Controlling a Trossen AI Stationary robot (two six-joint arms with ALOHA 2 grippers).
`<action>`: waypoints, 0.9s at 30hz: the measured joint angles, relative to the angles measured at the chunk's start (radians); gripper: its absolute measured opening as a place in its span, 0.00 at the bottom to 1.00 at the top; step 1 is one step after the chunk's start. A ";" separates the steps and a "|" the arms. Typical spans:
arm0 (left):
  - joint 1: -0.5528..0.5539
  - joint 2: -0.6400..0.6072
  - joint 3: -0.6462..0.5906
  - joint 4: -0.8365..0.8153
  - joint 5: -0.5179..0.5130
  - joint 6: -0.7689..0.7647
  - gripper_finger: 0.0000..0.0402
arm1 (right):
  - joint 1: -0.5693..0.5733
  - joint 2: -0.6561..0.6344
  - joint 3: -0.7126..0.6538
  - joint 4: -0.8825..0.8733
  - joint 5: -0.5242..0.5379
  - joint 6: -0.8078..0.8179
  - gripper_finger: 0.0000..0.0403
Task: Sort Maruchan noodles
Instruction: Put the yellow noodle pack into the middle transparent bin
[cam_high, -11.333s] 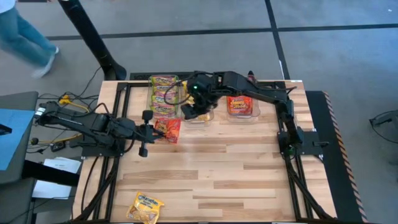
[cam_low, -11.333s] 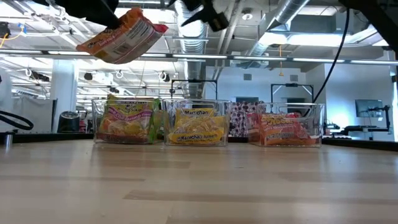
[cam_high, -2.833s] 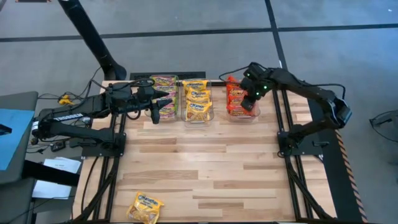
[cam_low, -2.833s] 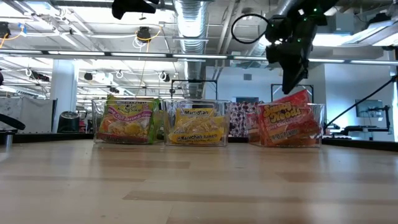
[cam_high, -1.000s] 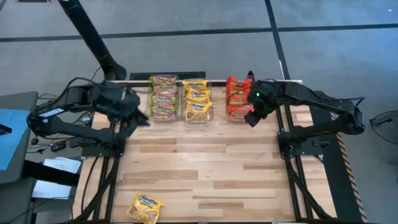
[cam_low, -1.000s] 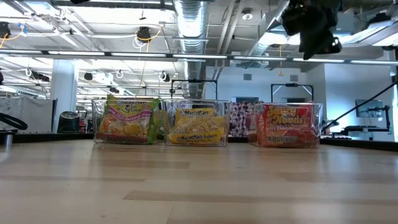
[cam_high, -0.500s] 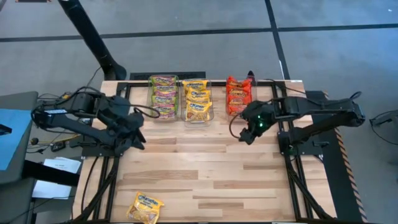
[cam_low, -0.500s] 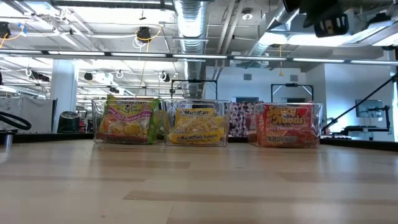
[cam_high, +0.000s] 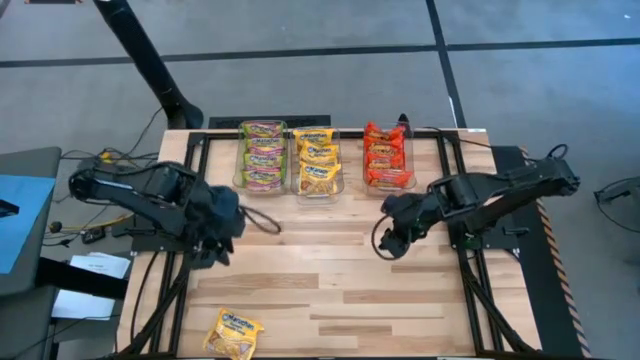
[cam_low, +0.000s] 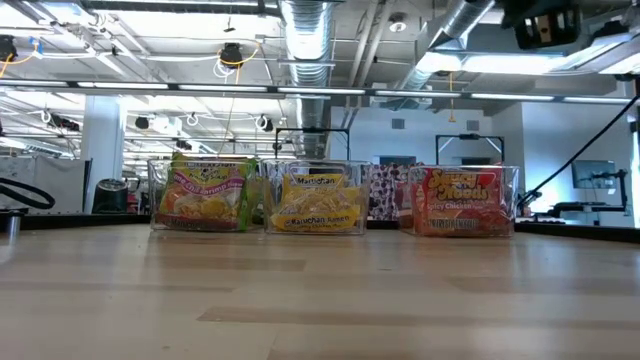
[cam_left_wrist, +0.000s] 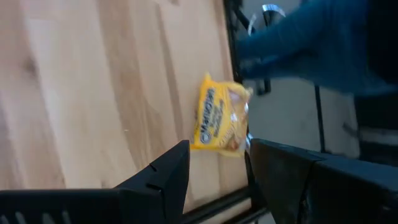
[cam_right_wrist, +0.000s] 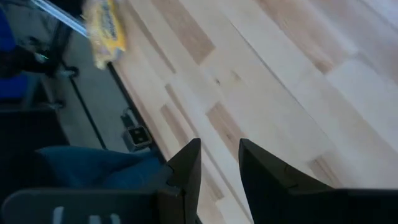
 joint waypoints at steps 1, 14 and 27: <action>-0.023 0.004 0.000 0.000 0.001 0.010 0.39 | 0.006 0.016 0.000 0.008 0.000 0.000 0.33; -0.277 -0.003 -0.021 0.027 -0.158 -0.094 0.39 | 0.074 0.202 0.000 0.235 -0.028 0.057 0.33; -0.408 -0.057 -0.370 0.342 -0.161 -0.288 0.39 | 0.096 0.266 0.000 0.364 -0.075 0.086 0.33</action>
